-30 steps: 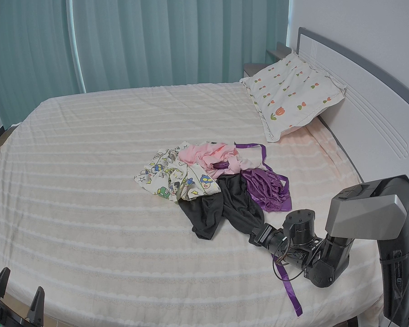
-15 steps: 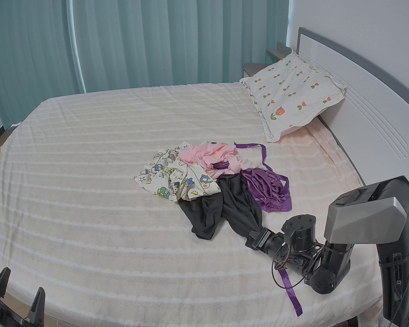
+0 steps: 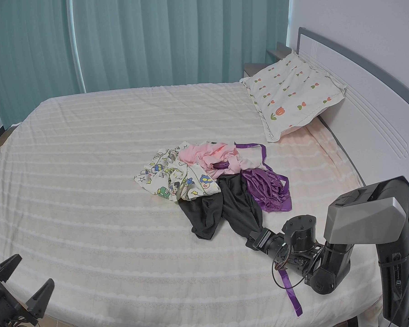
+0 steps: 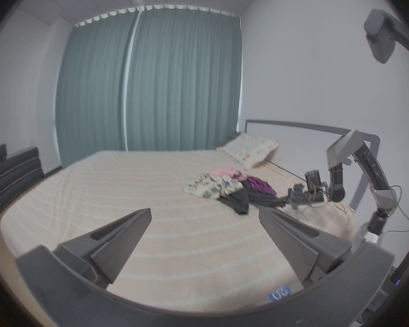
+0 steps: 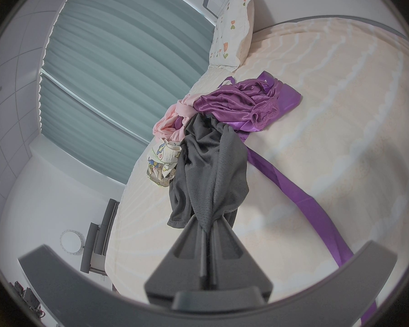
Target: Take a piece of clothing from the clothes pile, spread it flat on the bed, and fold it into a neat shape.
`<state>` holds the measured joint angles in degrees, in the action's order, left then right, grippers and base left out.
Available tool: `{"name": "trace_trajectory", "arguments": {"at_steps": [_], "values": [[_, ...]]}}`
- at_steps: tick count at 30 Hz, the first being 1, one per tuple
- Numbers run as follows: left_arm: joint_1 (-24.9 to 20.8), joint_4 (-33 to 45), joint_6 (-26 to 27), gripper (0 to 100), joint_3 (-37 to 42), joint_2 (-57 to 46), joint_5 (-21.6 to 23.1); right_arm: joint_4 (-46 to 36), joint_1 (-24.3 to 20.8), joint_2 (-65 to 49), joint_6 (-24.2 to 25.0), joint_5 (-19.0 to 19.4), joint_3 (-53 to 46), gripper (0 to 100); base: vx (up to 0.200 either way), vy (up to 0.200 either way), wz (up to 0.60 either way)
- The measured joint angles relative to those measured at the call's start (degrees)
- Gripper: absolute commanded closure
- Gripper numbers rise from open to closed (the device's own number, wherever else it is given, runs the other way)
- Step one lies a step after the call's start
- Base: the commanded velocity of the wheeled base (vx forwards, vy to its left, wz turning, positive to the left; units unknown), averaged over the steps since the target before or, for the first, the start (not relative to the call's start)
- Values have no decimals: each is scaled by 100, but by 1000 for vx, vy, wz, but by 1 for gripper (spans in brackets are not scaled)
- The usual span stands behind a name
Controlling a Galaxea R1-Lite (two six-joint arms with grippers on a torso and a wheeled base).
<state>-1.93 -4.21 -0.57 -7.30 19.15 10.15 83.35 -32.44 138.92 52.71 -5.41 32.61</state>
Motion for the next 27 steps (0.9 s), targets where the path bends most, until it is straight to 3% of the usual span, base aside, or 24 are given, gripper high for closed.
{"name": "trace_trajectory", "arguments": {"at_steps": [9, 16, 20, 27], "values": [[-514, -389, 9, 0, 17, 1971, 456, 9, 0, 7, 22, -5, -15, 100, 0, 0, 0], [-926, -1440, -119, 0, -116, 3652, 468, 11, 0, 9, 27, -9, -17, 100, 0, 0, 0], [-1179, -2246, -407, 0, -226, 4706, 257, 29, 0, 9, 27, -11, -20, 100, 0, 0, 0], [-1968, -3413, -1557, 0, -705, 6690, -636, 216, -11, 24, 22, -11, -80, 100, 0, 0, 0]]}}
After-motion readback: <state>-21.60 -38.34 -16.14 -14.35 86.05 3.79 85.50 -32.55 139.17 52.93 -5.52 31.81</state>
